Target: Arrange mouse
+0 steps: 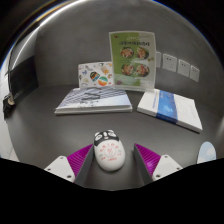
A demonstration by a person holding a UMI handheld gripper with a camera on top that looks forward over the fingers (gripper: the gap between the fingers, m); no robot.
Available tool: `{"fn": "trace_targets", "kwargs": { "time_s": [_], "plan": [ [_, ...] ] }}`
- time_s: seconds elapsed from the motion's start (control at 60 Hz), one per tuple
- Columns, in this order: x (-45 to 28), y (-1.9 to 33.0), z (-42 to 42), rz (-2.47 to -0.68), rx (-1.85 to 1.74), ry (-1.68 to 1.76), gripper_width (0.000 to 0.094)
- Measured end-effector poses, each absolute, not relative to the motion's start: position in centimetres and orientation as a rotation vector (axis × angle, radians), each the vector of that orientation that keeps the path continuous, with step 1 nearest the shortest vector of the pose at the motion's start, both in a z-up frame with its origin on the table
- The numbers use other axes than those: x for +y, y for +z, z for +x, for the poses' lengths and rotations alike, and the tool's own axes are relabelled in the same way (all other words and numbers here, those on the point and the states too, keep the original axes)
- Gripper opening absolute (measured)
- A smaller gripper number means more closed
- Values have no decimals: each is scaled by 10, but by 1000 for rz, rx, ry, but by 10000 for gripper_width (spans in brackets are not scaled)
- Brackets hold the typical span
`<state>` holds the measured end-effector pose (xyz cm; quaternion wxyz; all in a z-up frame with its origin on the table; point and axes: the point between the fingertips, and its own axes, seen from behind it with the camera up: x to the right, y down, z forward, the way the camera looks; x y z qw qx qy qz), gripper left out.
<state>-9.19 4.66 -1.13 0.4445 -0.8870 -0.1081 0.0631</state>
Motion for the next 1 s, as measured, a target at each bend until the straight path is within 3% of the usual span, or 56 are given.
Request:
{"fn": "trace_targets", "kwargs": {
  "time_s": [0.067,0.133,0.367,0.517,0.6,0.65,0.733,0.9,1.0],
  "plan": [
    [63,-12,-90,-2216,-263,160,834],
    [75,-12,-88,-2218,-249,150,549],
    [78,-5,-92,-2228,-179,193,430],
    [95,88,-52,-2064,-222,117,416],
    [102,148,30,-1965,-162,-37,415],
    [92,163,82,-1946,-120,-132,414],
    [72,145,158,-1985,-48,-210,413],
    [31,43,258,-2137,150,-161,413],
    [16,7,281,-2178,189,-92,414]
  ]
}}
